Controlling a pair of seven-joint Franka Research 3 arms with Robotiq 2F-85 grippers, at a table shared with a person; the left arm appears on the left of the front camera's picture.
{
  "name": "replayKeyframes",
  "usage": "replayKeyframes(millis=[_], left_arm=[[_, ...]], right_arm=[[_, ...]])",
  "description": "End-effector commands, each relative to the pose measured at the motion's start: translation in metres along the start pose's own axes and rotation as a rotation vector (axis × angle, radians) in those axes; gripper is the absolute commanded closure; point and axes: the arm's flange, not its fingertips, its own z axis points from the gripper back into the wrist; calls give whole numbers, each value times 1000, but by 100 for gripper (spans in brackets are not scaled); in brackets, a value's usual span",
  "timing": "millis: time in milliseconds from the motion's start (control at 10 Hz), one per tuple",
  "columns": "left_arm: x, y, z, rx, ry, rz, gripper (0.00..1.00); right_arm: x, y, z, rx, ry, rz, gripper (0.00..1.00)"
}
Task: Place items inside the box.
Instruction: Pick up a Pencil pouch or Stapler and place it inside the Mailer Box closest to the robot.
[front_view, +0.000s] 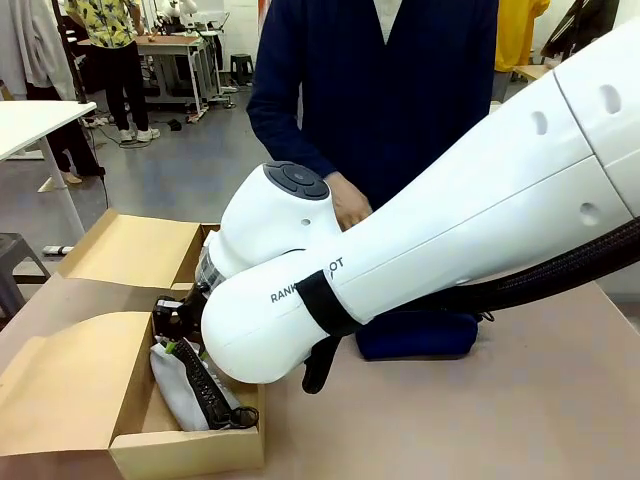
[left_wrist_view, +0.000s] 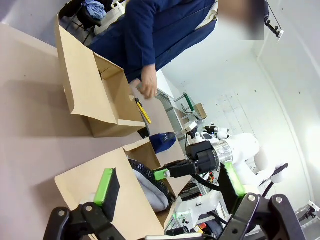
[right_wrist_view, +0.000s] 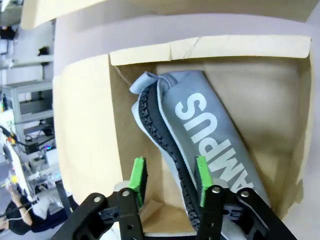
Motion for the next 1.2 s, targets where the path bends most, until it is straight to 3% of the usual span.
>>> replayKeyframes(millis=[0,600,700,900,1100], left_arm=[[0,-1,-1,-19,-16,-21,0],[0,-1,-1,-19,-16,-21,0],[0,-1,-1,-19,-16,-21,0],[0,-1,-1,-19,-16,-21,0],[0,-1,-1,-19,-16,-21,0]], right_arm=[[4,4,4,3,3,17,0],[0,4,21,28,-16,13,0],[-1,3,18,-12,-18,6,0],[-16,2,27,-66,141,95,0],[-27,2,47,-68,185,127,0]])
